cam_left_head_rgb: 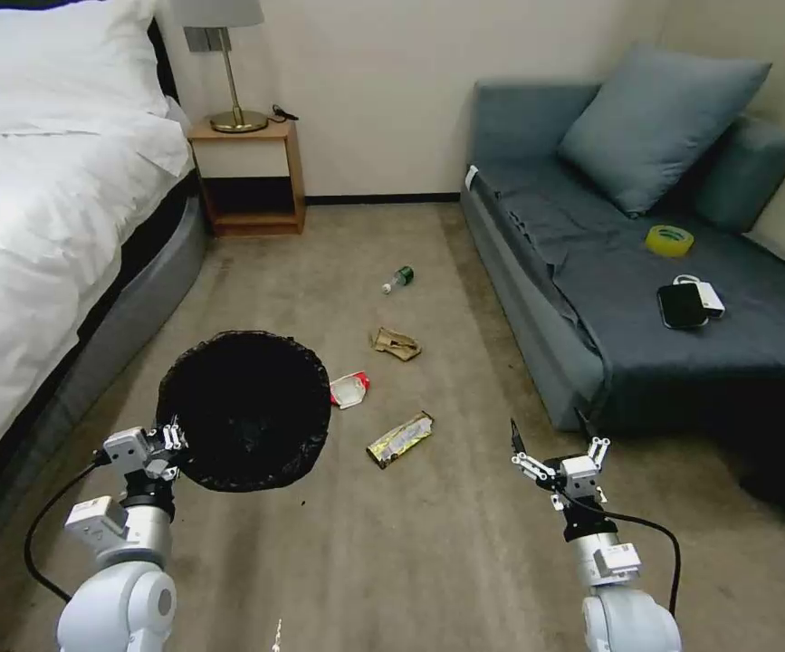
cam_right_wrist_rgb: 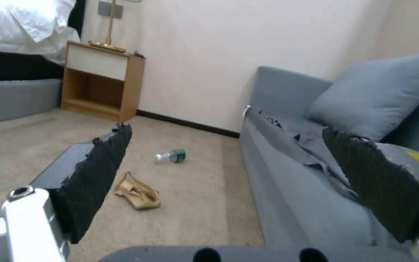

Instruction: Pick up the trash bin, then pick up the garbage on the floor and place it into the trash bin.

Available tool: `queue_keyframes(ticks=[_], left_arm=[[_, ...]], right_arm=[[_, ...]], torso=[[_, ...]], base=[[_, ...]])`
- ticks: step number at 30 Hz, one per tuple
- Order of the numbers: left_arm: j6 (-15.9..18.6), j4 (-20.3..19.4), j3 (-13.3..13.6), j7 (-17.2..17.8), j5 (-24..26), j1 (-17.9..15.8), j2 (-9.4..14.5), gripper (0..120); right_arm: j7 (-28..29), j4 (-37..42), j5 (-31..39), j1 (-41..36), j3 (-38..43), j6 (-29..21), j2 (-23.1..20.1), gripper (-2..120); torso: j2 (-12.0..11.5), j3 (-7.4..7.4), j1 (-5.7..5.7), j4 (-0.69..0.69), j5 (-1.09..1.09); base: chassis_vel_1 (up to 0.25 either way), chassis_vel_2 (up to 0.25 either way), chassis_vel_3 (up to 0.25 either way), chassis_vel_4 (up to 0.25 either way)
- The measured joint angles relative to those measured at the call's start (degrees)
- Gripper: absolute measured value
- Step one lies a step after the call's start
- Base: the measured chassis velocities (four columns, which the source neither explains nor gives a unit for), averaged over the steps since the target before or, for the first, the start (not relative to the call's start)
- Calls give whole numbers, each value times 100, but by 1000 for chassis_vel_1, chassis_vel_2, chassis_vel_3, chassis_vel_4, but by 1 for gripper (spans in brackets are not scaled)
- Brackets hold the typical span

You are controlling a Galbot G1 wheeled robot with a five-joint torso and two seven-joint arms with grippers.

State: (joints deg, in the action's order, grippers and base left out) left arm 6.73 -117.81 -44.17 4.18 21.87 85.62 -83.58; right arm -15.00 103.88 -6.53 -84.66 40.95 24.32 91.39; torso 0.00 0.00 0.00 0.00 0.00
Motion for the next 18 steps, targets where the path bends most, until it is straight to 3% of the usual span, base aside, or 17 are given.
queue_keyframes(ticks=[18], left_arm=[[21, 18, -91, 141, -20, -5, 15, 4]], right_arm=[[-14, -12, 2, 0, -35, 8, 12, 100]], torso=[[0, 0, 0, 0, 0]], base=[[-107, 108, 109, -107]])
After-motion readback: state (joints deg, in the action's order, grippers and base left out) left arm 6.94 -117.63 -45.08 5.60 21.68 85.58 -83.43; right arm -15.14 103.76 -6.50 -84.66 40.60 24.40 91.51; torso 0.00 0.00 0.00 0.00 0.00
